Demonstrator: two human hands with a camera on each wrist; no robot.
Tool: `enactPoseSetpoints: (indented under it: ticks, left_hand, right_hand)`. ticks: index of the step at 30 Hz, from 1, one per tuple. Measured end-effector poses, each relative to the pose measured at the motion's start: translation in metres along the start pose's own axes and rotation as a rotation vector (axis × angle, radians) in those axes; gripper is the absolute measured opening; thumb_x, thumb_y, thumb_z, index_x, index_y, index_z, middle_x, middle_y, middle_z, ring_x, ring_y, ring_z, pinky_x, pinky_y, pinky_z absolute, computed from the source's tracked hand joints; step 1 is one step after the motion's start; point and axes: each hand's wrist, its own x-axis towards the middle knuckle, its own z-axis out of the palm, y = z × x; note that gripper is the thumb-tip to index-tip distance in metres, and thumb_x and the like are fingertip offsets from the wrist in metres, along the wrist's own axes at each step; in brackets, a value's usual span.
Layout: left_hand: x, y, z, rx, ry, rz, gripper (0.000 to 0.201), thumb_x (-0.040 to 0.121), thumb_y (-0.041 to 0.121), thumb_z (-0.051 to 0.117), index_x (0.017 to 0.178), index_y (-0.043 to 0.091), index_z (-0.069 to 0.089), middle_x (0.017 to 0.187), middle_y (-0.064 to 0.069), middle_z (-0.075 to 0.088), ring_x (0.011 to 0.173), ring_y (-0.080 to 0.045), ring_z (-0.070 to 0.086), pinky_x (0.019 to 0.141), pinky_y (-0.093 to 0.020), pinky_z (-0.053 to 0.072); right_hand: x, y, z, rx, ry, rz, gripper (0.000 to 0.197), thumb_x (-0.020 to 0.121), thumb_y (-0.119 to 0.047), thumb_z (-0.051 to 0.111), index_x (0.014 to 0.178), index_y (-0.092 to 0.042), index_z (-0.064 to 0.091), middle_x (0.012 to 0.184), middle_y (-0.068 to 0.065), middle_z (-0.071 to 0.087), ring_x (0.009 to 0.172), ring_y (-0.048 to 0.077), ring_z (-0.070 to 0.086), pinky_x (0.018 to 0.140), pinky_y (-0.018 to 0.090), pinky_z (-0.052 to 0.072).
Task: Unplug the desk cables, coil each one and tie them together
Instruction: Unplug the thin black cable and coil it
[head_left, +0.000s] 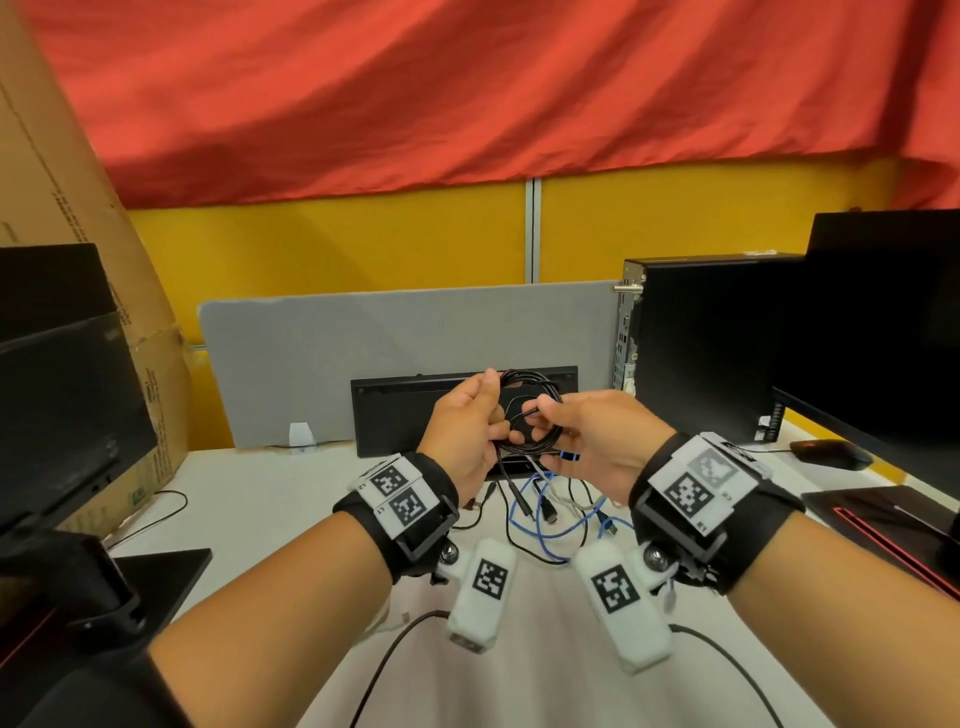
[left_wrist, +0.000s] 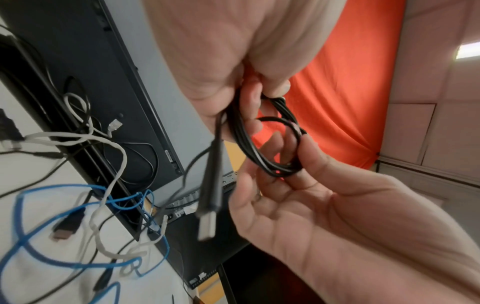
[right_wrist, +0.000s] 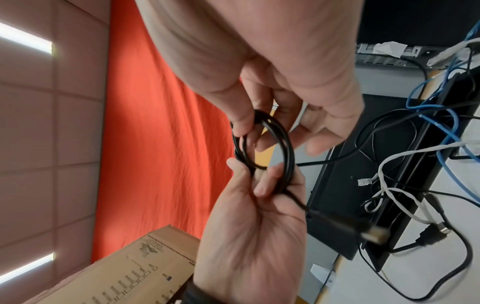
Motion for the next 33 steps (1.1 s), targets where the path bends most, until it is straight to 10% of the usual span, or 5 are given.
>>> enactPoseSetpoints:
  ticks: [6, 20, 24, 27, 33]
  left_hand:
    - [0.0, 0.001, -0.008, 0.137, -0.056, 0.037, 0.04, 0.104, 0.023, 0.039, 0.121, -0.009, 0.054, 0.06, -0.001, 0.028, 0.051, -0.009, 0.03, 0.059, -0.026, 0.041]
    - [0.019, 0.012, -0.024, 0.21, 0.1, 0.152, 0.023, 0.102, 0.024, 0.045, 0.104, 0.012, 0.065, 0.056, 0.005, 0.029, 0.051, -0.009, 0.031, 0.055, -0.027, 0.042]
    - [0.023, 0.014, -0.038, 0.149, 0.133, 0.119, 0.029, 0.103, 0.026, 0.044, 0.117, 0.007, 0.061, 0.061, 0.003, 0.025, 0.051, -0.009, 0.029, 0.055, -0.026, 0.043]
    - [0.021, 0.011, -0.037, 0.07, 0.1, 0.079, 0.027, 0.103, 0.026, 0.044, 0.116, 0.009, 0.059, 0.06, 0.004, 0.023, 0.049, -0.008, 0.028, 0.054, -0.025, 0.044]
    - [0.018, 0.012, -0.038, 0.053, 0.046, 0.04, 0.023, 0.102, 0.027, 0.046, 0.111, 0.01, 0.059, 0.056, 0.006, 0.026, 0.046, -0.006, 0.028, 0.051, -0.023, 0.043]
  right_hand:
    - [-0.001, -0.006, -0.004, -0.166, -0.149, 0.157, 0.015, 0.091, -0.025, 0.059, 0.078, -0.019, 0.061, 0.081, 0.0, 0.063, 0.081, 0.016, 0.056, 0.083, 0.037, 0.037]
    - [-0.002, -0.011, -0.011, -0.548, 0.023, -0.062, 0.024, 0.088, 0.012, 0.054, 0.107, -0.003, 0.052, 0.084, 0.023, 0.067, 0.064, 0.029, 0.068, 0.059, 0.037, 0.061]
    - [-0.001, -0.014, -0.022, -0.271, -0.018, -0.122, 0.017, 0.094, 0.011, 0.043, 0.102, 0.013, 0.058, 0.079, 0.018, 0.055, 0.073, 0.025, 0.055, 0.076, 0.035, 0.057]
    - [0.001, -0.017, -0.023, 0.015, -0.017, -0.053, 0.03, 0.093, 0.01, 0.03, 0.102, 0.006, 0.059, 0.066, 0.006, 0.043, 0.053, 0.013, 0.035, 0.052, 0.022, 0.042]
    - [0.001, -0.029, -0.034, -0.772, -0.042, -0.08, 0.021, 0.082, -0.038, 0.07, 0.087, -0.018, 0.077, 0.052, -0.002, 0.028, 0.045, 0.014, 0.025, 0.045, 0.023, 0.026]
